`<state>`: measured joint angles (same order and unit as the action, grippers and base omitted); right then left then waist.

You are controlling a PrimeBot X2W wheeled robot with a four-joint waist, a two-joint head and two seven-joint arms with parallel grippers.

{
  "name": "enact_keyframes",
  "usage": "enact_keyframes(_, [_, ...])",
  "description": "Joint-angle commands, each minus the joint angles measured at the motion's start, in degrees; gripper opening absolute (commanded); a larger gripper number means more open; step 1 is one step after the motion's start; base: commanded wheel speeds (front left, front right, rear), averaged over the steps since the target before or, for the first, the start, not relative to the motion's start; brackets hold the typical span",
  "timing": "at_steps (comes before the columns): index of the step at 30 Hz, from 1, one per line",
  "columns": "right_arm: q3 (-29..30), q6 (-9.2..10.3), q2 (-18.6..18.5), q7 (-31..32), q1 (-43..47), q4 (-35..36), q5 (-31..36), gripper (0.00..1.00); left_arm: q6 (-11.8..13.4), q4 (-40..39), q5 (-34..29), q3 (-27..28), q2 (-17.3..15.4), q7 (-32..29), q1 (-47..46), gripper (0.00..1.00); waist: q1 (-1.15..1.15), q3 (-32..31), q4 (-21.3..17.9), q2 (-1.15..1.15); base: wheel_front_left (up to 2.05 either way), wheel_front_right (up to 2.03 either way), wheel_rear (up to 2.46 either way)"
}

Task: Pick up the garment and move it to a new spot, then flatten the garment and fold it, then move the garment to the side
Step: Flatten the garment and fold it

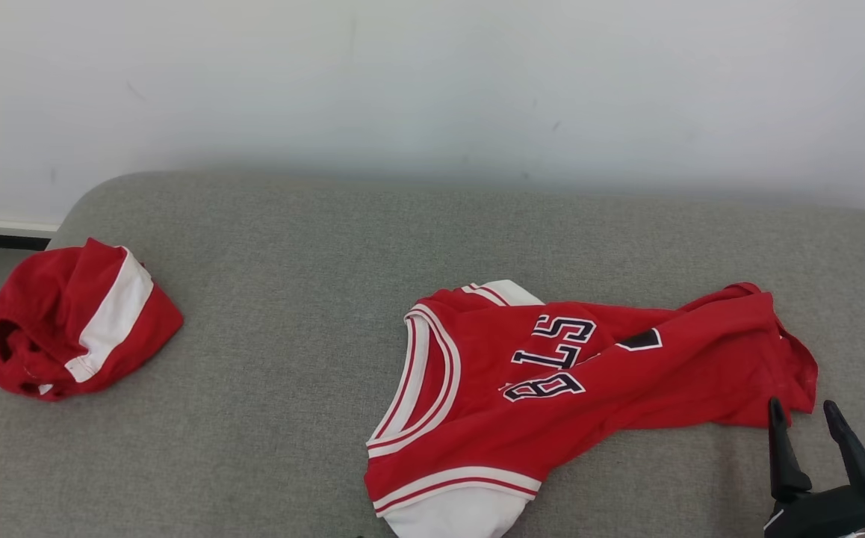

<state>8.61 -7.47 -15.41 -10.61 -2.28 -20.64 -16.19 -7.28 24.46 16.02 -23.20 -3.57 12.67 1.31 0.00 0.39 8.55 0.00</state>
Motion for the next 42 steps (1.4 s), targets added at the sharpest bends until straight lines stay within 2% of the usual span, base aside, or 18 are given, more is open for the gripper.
enact_keyframes(1, [-0.1,-0.07,0.5,-0.2,0.7,0.3,0.5,1.0,-0.2,0.2,0.4,-0.3,0.1,0.1,-0.6,1.0,0.0,0.2,-0.4,0.0,0.0,0.0,0.0])
enact_keyframes(5, [-0.5,-0.07,1.7,-0.6,1.2,1.5,1.4,1.0,-0.1,3.1,3.4,-4.1,0.4,0.1,-2.1,1.0,0.0,0.6,-1.5,0.0,0.0,0.0,0.0])
enact_keyframes(16, [-2.0,-0.07,3.4,-0.4,0.7,2.9,2.3,1.0,-0.1,14.4,9.6,-7.6,0.6,0.9,-8.3,1.0,0.0,1.7,-4.2,0.0,0.0,0.0,0.0])
enact_keyframes(17, [-2.1,-0.07,3.6,-0.5,0.8,3.1,2.2,1.0,-0.1,15.3,11.2,-7.8,0.6,0.9,-9.0,0.78,0.0,1.8,-4.2,0.0,0.0,0.0,0.0])
enact_keyframes(18, [-2.2,-0.07,3.8,-0.7,1.0,3.3,2.0,1.0,-0.1,16.3,11.9,-8.3,0.6,1.0,-9.7,0.49,0.0,1.8,-4.3,0.0,0.0,0.0,0.0])
enact_keyframes(19, [-2.3,-0.07,4.1,-0.8,1.4,3.6,2.0,1.0,-0.1,17.1,12.6,-9.1,0.6,1.1,-10.4,0.11,0.0,1.8,-4.2,0.0,0.0,0.0,0.0])
enact_keyframes(20, [-2.6,-0.07,4.3,-1.1,1.8,3.8,2.2,1.0,-0.1,17.7,14.0,-9.7,0.7,1.2,-10.8,0.0,0.0,1.7,-4.2,0.0,0.0,0.0,0.0])
enact_keyframes(24, [-2.5,-0.07,5.5,-2.1,3.7,4.7,2.2,1.0,-0.1,18.4,18.2,-10.0,0.7,2.2,-12.4,0.0,0.0,1.4,-3.7,0.0,0.0,0.0,0.0])
enact_keyframes(28, [-2.3,-0.07,6.5,-2.6,4.9,5.0,2.1,1.0,0.3,16.1,18.0,-7.1,0.5,2.6,-13.7,0.0,0.0,1.1,-3.1,0.0,0.0,0.0,0.0])
enact_keyframes(36, [-2.0,-0.07,7.1,-3.0,5.9,4.5,1.7,1.0,3.1,2.5,13.6,4.3,-5.8,2.5,-8.9,0.0,0.0,1.0,-1.8,0.0,0.0,0.0,0.0])
enact_keyframes(39, [-2.1,-0.07,7.4,-2.9,5.4,3.8,1.6,1.0,3.4,0.7,13.5,6.0,-7.2,2.5,-6.9,0.0,0.0,1.2,-1.6,0.0,0.0,0.0,0.0])
enact_keyframes(42, [-2.6,-0.07,7.4,-3.0,5.0,2.6,1.5,1.0,3.4,2.2,13.1,6.0,-8.1,2.6,-5.9,0.0,0.0,1.0,-1.4,0.0,0.0,0.0,0.0])
